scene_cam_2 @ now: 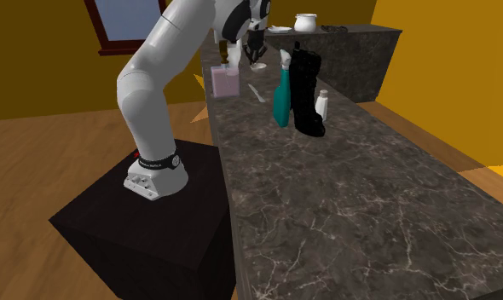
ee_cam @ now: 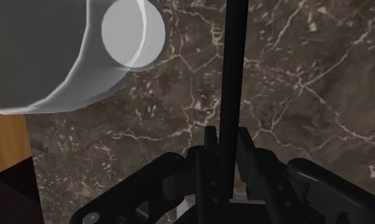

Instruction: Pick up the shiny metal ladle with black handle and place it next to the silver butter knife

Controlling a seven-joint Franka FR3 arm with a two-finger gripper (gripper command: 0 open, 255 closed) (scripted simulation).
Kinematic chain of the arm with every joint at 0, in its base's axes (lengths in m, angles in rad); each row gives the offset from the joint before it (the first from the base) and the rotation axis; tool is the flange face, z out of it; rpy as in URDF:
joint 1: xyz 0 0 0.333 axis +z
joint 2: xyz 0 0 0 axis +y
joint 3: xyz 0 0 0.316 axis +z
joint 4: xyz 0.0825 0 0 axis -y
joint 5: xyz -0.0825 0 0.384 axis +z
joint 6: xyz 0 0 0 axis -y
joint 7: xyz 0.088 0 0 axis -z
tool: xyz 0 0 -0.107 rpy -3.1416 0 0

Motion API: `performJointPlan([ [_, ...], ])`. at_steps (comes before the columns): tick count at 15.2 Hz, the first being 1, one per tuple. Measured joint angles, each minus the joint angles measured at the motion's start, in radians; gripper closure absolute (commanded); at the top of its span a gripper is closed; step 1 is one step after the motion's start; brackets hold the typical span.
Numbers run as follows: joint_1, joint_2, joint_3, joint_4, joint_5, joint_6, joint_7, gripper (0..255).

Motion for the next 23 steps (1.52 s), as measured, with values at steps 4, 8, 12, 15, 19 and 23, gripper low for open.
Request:
performJointPlan([
  [4, -0.005, 0.015, -0.009, -0.036, -0.012, 0.045, 0.006, 255],
  [8, -0.003, 0.034, -0.021, -0.059, -0.025, 0.083, 0.011, 255],
  [12, -0.004, 0.047, -0.03, -0.077, -0.035, 0.111, 0.014, 255],
  [15, -0.004, 0.048, -0.03, -0.078, -0.036, 0.113, 0.014, 255],
  [19, -0.004, 0.048, -0.03, -0.078, -0.036, 0.113, 0.014, 0],
  [23, -0.004, 0.049, -0.03, -0.078, -0.036, 0.113, 0.014, 0],
])
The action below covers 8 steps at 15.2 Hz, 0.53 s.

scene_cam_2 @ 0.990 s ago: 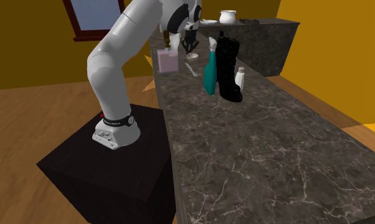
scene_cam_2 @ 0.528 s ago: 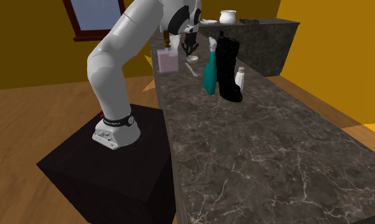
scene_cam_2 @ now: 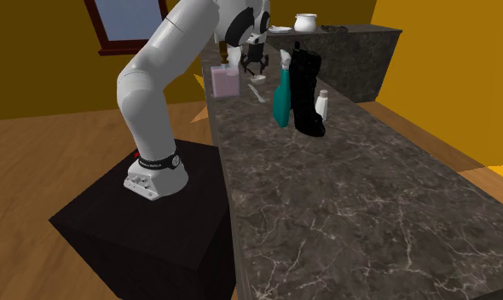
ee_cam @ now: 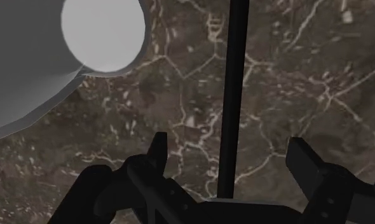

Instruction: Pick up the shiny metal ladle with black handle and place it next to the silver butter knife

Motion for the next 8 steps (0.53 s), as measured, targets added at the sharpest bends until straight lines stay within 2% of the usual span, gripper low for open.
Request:
performJointPlan([
  [2, -0.001, -0.005, 0.003, 0.007, 0.004, -0.011, -0.003, 0],
  [5, -0.001, -0.029, 0.018, 0.058, 0.024, -0.077, -0.018, 0],
  [8, -0.008, -0.043, 0.026, 0.06, 0.032, -0.093, -0.021, 0],
])
